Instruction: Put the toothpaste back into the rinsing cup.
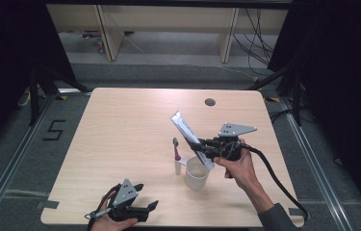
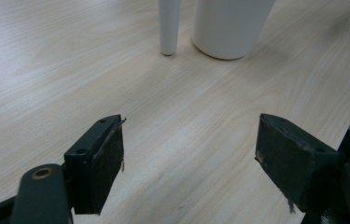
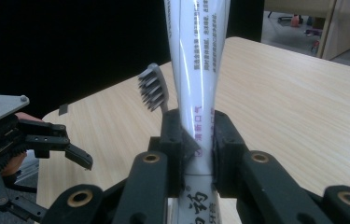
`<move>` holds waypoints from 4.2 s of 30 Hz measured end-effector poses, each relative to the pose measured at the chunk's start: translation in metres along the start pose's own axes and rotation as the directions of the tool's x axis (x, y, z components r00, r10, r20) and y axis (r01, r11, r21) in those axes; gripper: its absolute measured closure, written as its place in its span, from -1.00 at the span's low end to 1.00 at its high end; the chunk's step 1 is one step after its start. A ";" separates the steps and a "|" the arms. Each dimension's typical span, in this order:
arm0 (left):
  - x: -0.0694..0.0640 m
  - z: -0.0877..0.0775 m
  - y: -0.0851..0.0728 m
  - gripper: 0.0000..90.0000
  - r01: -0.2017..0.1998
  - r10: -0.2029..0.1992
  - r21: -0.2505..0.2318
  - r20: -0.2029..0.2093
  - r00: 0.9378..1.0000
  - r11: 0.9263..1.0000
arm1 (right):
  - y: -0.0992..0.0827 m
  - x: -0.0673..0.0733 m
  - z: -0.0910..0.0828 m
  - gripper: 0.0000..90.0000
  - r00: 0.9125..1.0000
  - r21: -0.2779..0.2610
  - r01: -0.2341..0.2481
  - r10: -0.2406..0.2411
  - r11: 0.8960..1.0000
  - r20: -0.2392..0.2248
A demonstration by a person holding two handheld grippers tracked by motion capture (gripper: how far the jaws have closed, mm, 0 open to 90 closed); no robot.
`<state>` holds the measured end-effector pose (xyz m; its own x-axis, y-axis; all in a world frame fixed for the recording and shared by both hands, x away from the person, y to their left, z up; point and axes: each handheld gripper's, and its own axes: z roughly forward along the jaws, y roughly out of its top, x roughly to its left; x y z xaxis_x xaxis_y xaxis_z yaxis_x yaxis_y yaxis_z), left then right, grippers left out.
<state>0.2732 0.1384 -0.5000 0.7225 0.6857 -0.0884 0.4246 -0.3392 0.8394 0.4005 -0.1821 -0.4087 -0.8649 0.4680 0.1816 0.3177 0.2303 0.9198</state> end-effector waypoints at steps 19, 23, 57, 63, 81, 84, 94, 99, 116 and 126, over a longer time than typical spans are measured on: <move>-0.001 0.000 0.000 -0.49 -0.008 0.008 0.009 -0.008 1.000 1.000 | -0.025 0.002 0.013 0.73 0.999 -0.031 0.026 -0.027 0.999 -0.038; -0.001 0.000 0.000 -0.49 -0.008 0.008 0.006 -0.003 1.000 1.000 | -0.035 0.001 0.012 0.72 0.998 -0.006 -0.004 0.003 1.000 -0.056; -0.003 -0.001 0.001 -0.47 -0.006 0.007 -0.001 0.009 1.000 1.000 | -0.039 0.005 -0.005 0.65 0.987 0.095 0.160 -0.160 0.983 -0.010; -0.003 -0.001 0.001 -0.46 -0.006 0.006 0.004 0.012 1.000 1.000 | -0.034 0.005 -0.013 0.59 0.984 0.137 0.175 -0.178 0.975 0.005; -0.004 -0.001 0.001 -0.45 -0.005 0.005 0.008 0.014 1.000 1.000 | -0.037 0.010 -0.024 0.74 0.982 0.145 0.183 -0.188 0.972 0.018; -0.004 -0.001 0.001 -0.45 -0.004 0.004 0.010 0.015 1.000 1.000 | -0.037 0.012 -0.025 0.74 0.985 0.142 0.165 -0.169 0.976 0.019; -0.004 -0.001 0.001 -0.45 -0.002 0.002 0.003 0.017 1.000 1.000 | -0.038 0.013 -0.028 0.73 0.981 0.154 0.188 -0.193 0.970 0.012; -0.004 0.000 0.001 -0.45 -0.003 0.003 -0.002 0.023 1.000 1.000 | -0.043 0.015 -0.030 0.73 0.982 0.193 0.179 -0.186 0.965 0.018; -0.004 -0.001 0.002 -0.45 -0.014 0.013 0.007 0.013 1.000 1.000 | -0.054 0.015 -0.026 0.73 0.988 0.255 0.148 -0.156 0.956 0.013; -0.004 -0.002 0.002 -0.44 -0.019 0.019 0.009 0.015 1.000 1.000 | -0.058 0.012 -0.024 0.72 0.989 0.296 0.139 -0.148 0.945 0.008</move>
<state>0.2700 0.1363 -0.4970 0.7383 0.6696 -0.0807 0.4158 -0.3577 0.8361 0.3621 -0.2098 -0.4511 -0.8992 0.4357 0.0405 0.2949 0.5350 0.7917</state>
